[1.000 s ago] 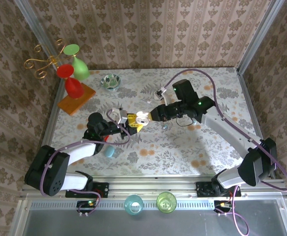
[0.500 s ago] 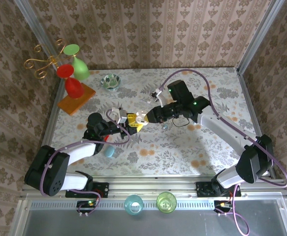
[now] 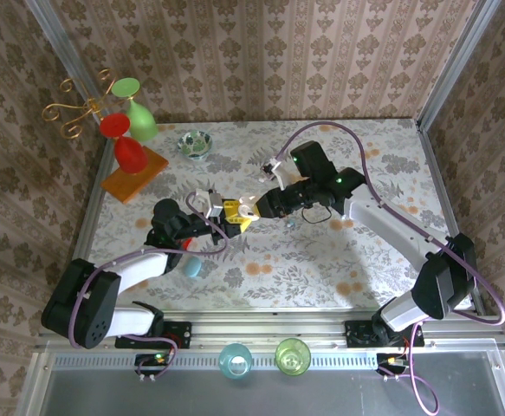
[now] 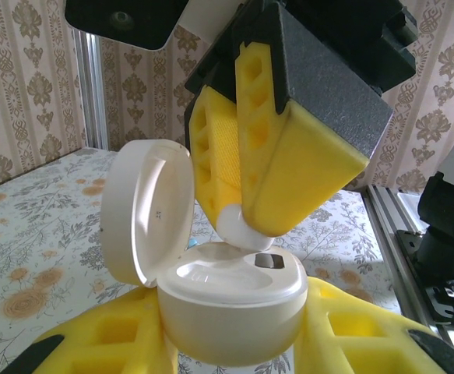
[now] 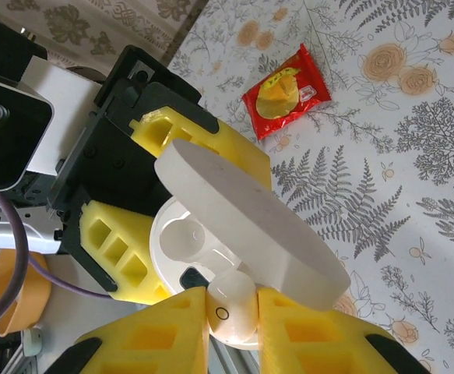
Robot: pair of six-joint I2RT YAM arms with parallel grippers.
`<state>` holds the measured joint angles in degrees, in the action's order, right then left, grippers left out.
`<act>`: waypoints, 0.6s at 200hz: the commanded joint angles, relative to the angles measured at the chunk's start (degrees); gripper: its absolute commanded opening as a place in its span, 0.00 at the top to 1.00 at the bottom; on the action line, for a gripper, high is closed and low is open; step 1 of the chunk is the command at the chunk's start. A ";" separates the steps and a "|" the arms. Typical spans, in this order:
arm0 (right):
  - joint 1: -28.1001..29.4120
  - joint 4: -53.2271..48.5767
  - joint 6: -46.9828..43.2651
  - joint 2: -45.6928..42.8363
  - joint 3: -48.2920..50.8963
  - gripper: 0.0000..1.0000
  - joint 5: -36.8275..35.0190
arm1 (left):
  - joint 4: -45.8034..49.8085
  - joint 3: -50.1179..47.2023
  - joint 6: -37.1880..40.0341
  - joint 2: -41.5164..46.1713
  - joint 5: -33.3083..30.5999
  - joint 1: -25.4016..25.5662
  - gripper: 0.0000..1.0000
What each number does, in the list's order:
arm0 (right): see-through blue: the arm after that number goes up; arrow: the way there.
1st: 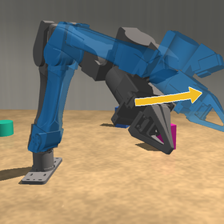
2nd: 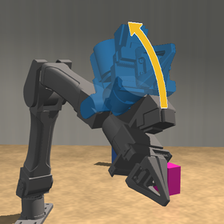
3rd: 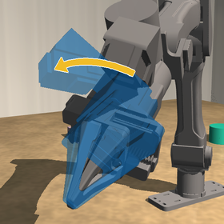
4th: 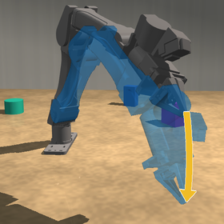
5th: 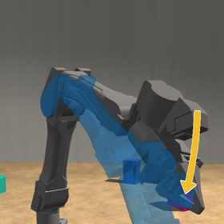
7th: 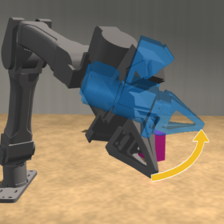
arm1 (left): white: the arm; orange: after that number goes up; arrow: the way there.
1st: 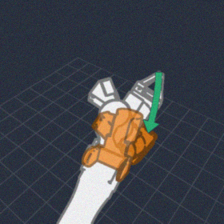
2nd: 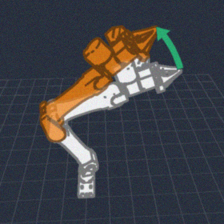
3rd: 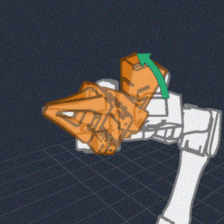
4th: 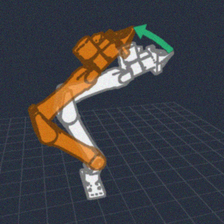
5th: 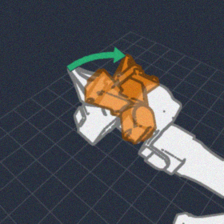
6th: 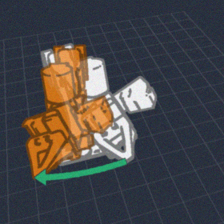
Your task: Insert wireless bluetooth earbuds into charging case
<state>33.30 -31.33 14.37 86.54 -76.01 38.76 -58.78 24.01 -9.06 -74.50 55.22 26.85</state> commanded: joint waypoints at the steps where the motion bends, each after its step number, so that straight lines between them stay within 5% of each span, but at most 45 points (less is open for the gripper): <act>1: 0.36 -3.28 -1.80 0.79 -1.95 0.77 -2.49 | -2.04 1.32 -0.43 1.46 0.38 -0.31 0.85; 120: 0.29 -3.02 -2.41 -2.13 -3.64 0.60 -7.46 | -2.38 0.80 0.21 1.62 0.50 -1.94 0.84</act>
<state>33.43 -34.57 13.34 86.63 -78.72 33.63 -58.81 24.03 -9.06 -74.50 55.20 26.44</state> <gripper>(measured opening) 0.380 0.341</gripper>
